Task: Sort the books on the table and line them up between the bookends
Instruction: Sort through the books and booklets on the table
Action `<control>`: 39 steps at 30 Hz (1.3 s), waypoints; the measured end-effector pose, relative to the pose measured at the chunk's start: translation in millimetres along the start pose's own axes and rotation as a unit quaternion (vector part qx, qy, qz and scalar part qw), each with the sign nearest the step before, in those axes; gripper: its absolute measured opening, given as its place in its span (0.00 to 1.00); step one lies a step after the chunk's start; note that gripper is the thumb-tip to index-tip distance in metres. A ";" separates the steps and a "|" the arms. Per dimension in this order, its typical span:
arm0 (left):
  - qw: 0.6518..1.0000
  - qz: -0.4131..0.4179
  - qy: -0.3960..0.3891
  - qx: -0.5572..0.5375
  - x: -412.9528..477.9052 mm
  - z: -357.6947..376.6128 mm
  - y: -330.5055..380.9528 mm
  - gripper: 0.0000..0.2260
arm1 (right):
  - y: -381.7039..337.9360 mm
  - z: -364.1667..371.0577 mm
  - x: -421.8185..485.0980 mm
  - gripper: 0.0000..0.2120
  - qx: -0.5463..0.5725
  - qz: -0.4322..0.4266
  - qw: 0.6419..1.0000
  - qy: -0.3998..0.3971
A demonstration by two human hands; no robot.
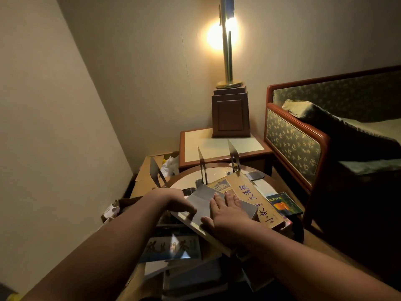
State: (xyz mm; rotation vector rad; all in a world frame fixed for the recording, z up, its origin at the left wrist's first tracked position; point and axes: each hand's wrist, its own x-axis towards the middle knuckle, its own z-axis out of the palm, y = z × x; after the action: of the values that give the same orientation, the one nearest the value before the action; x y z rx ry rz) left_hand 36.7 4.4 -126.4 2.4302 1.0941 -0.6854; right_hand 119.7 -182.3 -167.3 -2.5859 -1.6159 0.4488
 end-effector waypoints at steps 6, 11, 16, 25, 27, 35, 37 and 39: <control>0.999 -0.021 0.030 0.001 -14.5 6.3 -20.2 0.45 | 8.9 -4.7 0.8 0.34 -0.007 -0.076 0.997 0.011; 0.977 0.035 0.051 -0.205 -23.5 29.9 -45.0 0.42 | 13.8 -7.1 4.6 0.34 0.019 -0.122 0.992 0.028; 0.876 0.092 0.092 -0.465 -38.1 51.0 -50.7 0.38 | 7.1 -3.0 12.0 0.48 0.048 -0.139 0.988 0.042; 0.834 0.136 0.096 -0.527 -53.7 48.0 -55.4 0.39 | 3.9 -8.7 13.5 0.36 0.024 -0.151 0.988 0.040; 0.826 0.145 0.130 -0.529 -57.2 35.2 -55.6 0.36 | 8.0 -13.2 13.6 0.35 0.027 -0.142 0.988 0.057; 0.839 0.159 0.324 -0.407 -74.8 -43.1 -65.0 0.33 | 41.3 0.5 18.8 0.56 -0.077 -0.070 0.995 -0.004; 0.840 0.137 0.362 -0.380 -70.6 -59.5 -66.1 0.32 | 42.9 2.7 21.2 0.57 -0.081 -0.070 0.994 0.001; 0.845 0.121 0.393 -0.342 -64.2 -72.1 -66.2 0.32 | 44.2 3.9 22.9 0.57 -0.081 -0.079 0.994 0.008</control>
State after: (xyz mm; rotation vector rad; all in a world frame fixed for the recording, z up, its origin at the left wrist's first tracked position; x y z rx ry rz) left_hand -31.7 46.1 -41.0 2.1091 1.0021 0.7597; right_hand 166.5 -182.2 -184.9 -2.5359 -1.9077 0.2965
